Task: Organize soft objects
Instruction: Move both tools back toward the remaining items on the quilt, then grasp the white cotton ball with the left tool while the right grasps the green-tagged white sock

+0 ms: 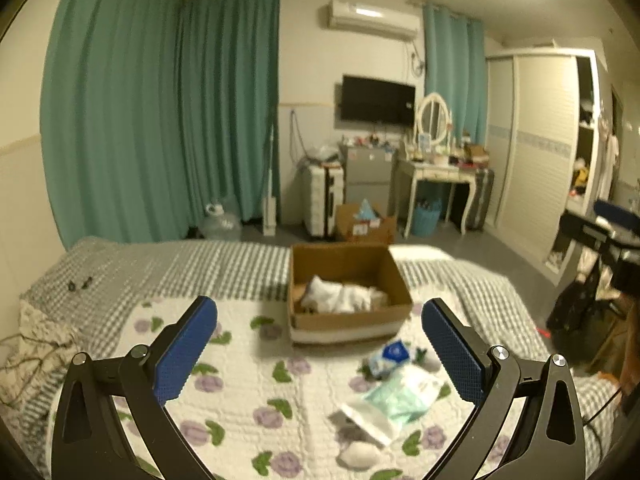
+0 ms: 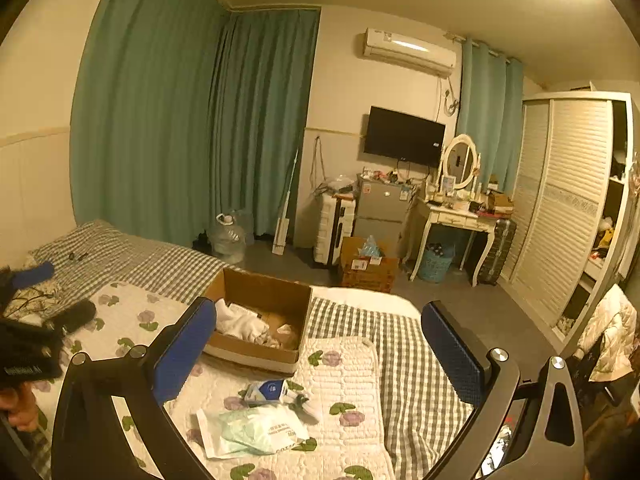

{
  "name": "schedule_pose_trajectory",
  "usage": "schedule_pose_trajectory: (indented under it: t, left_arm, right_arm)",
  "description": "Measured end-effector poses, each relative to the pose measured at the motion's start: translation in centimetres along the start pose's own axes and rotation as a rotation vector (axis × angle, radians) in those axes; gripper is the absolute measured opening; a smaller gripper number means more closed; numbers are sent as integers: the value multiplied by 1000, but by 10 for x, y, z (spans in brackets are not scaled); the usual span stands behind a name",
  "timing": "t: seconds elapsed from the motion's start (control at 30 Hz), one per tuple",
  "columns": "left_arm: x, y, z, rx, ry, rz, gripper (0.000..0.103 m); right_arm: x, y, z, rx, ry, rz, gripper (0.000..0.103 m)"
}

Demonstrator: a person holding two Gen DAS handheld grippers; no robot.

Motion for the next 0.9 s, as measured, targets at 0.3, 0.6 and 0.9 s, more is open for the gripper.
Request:
schedule_pose_trajectory:
  t: [0.3,0.6,0.9]
  left_arm:
    - [12,51,-61,-146,2,5,98]
    - [27,113,-117,-360,31,-7,96]
    - [43,162,-172,-573,57,-39,88]
  right_arm:
    - [8,47,-25,-105,-11,16,103]
    - [20,118,-65,-238,-38,-8,103]
    - [31,194,-104,-384,-74,11,103]
Point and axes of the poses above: each gripper's, at about its wrist camera, not at the fingertips, and y roughly the way its jaws point, x to its right, z to its top, the point moved 6 cm from there along y, roughly the way its jaws point, and after that the axes turned 14 degrees about -x, right-handed, at the moved point
